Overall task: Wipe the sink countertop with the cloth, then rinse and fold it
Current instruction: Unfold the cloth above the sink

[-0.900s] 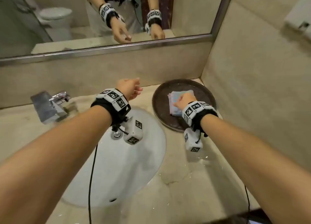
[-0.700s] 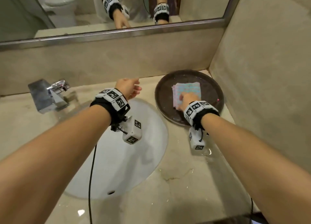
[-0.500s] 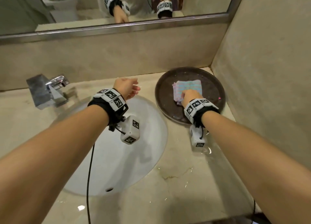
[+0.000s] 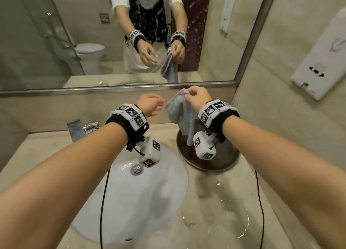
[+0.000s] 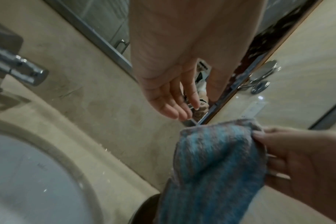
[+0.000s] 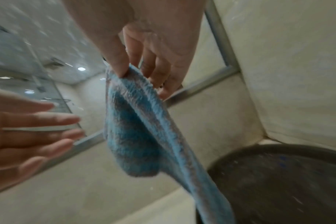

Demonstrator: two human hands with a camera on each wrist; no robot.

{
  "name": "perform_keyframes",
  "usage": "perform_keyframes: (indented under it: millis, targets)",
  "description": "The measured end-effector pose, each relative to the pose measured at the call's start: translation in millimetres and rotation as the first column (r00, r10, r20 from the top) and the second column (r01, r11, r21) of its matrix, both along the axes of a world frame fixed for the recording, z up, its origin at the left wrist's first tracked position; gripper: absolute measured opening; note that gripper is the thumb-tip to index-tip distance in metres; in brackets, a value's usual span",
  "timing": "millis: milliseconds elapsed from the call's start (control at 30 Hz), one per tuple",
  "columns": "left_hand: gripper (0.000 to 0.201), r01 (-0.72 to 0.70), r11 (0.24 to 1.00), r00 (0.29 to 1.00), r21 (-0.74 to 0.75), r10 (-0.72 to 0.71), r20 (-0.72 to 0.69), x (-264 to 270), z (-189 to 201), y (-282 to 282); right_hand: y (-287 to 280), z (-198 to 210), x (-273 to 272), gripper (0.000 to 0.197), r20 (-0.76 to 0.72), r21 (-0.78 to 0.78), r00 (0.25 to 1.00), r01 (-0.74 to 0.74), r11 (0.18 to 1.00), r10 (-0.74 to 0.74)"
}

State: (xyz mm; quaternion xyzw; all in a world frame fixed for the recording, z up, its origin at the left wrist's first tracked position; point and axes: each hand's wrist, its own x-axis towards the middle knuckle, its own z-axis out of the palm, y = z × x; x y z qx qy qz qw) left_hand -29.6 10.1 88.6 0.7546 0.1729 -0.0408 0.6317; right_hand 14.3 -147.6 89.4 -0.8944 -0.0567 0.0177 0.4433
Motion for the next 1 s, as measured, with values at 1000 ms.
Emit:
perform_keyframes:
  millis: [1000]
  targets:
    - [0.032,-0.409,0.871,0.894,0.273,0.321,0.312,-289.5,93.1,351.9,363.1,109.5,-211.9,0.038,0.147,0.018,0.833,-0.541,0.841,0.533]
